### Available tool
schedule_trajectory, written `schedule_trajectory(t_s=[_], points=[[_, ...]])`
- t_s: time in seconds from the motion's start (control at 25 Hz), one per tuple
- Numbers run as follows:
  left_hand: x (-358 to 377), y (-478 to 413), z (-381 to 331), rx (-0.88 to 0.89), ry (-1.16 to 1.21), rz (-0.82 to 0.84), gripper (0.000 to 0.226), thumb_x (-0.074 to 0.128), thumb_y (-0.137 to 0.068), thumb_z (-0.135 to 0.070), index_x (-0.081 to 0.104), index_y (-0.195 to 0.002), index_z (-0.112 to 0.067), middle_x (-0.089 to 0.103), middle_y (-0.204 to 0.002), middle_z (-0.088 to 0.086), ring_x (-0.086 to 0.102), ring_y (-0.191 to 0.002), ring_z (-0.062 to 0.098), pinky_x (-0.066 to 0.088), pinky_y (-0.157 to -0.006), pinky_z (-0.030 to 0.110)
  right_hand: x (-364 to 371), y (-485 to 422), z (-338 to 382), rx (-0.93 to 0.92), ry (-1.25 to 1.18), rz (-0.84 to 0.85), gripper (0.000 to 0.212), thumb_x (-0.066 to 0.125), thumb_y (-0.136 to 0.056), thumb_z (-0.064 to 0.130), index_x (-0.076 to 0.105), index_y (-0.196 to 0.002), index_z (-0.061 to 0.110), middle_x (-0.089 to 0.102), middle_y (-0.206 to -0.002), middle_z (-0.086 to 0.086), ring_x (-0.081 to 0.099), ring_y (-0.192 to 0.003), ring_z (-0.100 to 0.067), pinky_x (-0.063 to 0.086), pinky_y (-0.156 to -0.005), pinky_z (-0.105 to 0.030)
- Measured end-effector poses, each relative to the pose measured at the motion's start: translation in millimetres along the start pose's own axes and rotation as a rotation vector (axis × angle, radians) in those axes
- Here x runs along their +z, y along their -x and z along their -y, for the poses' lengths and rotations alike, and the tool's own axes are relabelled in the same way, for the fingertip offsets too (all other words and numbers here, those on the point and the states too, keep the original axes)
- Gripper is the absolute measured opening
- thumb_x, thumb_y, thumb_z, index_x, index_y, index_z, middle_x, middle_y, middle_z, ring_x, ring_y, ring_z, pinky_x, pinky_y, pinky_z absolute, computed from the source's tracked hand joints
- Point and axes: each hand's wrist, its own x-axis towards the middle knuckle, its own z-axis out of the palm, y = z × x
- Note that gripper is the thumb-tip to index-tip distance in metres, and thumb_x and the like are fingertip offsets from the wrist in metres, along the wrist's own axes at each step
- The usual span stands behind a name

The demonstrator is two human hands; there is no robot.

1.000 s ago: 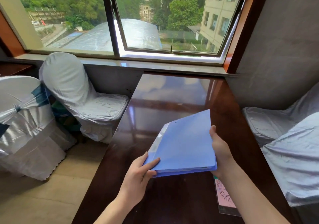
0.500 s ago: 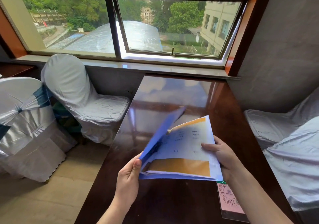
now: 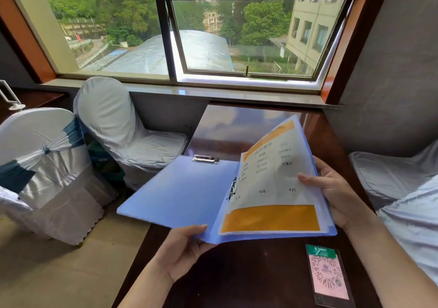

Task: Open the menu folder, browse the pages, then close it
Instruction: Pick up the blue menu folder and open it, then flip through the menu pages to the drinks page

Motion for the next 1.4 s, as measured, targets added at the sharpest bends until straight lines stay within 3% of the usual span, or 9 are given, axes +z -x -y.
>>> schedule_trajectory(t_s=[0.16, 0.32, 0.52, 0.68, 0.84, 0.96, 1.08, 1.28, 1.4], points=[[6, 6, 11, -0.061, 0.113, 0.13, 0.037, 0.062, -0.079, 0.017, 0.067, -0.114, 0.006, 0.067, -0.121, 0.027, 0.069, -0.099, 0.047, 0.063, -0.069, 0.05, -10, -4, 21, 0.02, 0.08, 0.028, 0.05, 0.065, -0.083, 0.004, 0.061, -0.133, 0.013, 0.073, -0.12, -0.019, 0.075, -0.095, -0.039, 0.064, -0.067, -0.043], [12, 8, 12, -0.028, 0.04, 0.058, 0.018, 0.067, -0.072, 0.017, 0.066, -0.09, 0.02, 0.057, -0.098, 0.023, 0.068, -0.081, 0.038, 0.062, -0.075, 0.049, -10, -10, 27, 0.074, 0.267, -0.062, 0.039, 0.064, -0.087, 0.008, 0.061, -0.125, 0.002, 0.077, -0.107, -0.022, 0.077, -0.084, -0.035, 0.064, -0.059, -0.038], [15, 8, 6, 0.001, -0.015, -0.021, 0.013, 0.07, -0.07, 0.012, 0.067, -0.08, 0.02, 0.057, -0.081, 0.018, 0.073, -0.079, 0.044, 0.063, -0.074, 0.045, -11, -3, 14, 0.02, 0.276, -0.136, 0.028, 0.065, -0.089, 0.014, 0.067, -0.117, 0.016, 0.08, -0.104, -0.008, 0.078, -0.09, -0.024, 0.063, -0.062, -0.029], [16, 5, 5, 0.037, -0.015, -0.027, 0.019, 0.07, -0.071, 0.013, 0.066, -0.087, 0.021, 0.061, -0.09, 0.024, 0.073, -0.083, 0.043, 0.063, -0.075, 0.048, -14, 4, 4, -0.012, 0.37, -0.24, 0.049, 0.065, -0.093, 0.011, 0.05, -0.14, 0.014, 0.071, -0.112, 0.0, 0.075, -0.094, -0.017, 0.061, -0.069, -0.027], [16, 3, 9, 0.118, 0.012, -0.059, 0.052, 0.067, -0.07, 0.017, 0.054, -0.12, 0.017, 0.063, -0.12, 0.036, 0.069, -0.098, 0.048, 0.063, -0.069, 0.047, -20, 21, -6, -0.06, 0.392, -0.232, 0.061, 0.067, -0.085, -0.009, 0.054, -0.136, 0.023, 0.069, -0.118, -0.005, 0.075, -0.098, -0.023, 0.06, -0.069, -0.029], [14, 2, 10, 0.152, -0.029, -0.093, 0.053, 0.067, -0.067, 0.015, 0.055, -0.118, 0.02, 0.06, -0.12, 0.038, 0.064, -0.1, 0.052, 0.063, -0.066, 0.043, -18, 32, -17, -0.079, 0.361, -0.157, 0.07, 0.065, -0.079, -0.021, 0.06, -0.13, 0.026, 0.072, -0.116, -0.004, 0.075, -0.097, -0.026, 0.063, -0.069, -0.029], [11, 1, 10, 0.149, -0.061, -0.122, 0.05, 0.069, -0.064, 0.011, 0.056, -0.109, 0.026, 0.059, -0.108, 0.033, 0.061, -0.099, 0.053, 0.063, -0.063, 0.04, -13, 36, -23, -0.141, 0.328, -0.178, 0.067, 0.066, -0.079, -0.021, 0.066, -0.126, 0.028, 0.074, -0.11, -0.01, 0.076, -0.095, -0.028, 0.064, -0.073, -0.03], [14, 0, 7, 0.14, -0.111, -0.155, 0.025, 0.069, -0.063, 0.006, 0.071, -0.084, 0.017, 0.063, -0.094, 0.03, 0.073, -0.079, 0.046, 0.063, -0.058, 0.037, -5, 35, -26, -0.189, 0.381, -0.256, 0.066, 0.08, -0.074, -0.006, 0.066, -0.127, 0.032, 0.078, -0.099, -0.012, 0.077, -0.092, -0.027, 0.063, -0.082, -0.034], [15, -1, 8, 0.147, -0.088, -0.162, 0.027, 0.069, -0.064, 0.008, 0.071, -0.089, 0.016, 0.063, -0.103, 0.033, 0.072, -0.083, 0.048, 0.063, -0.059, 0.038, -1, 33, -28, -0.177, 0.426, -0.297, 0.062, 0.087, -0.069, 0.013, 0.068, -0.126, 0.029, 0.078, -0.107, -0.008, 0.076, -0.097, -0.025, 0.061, -0.088, -0.039]])
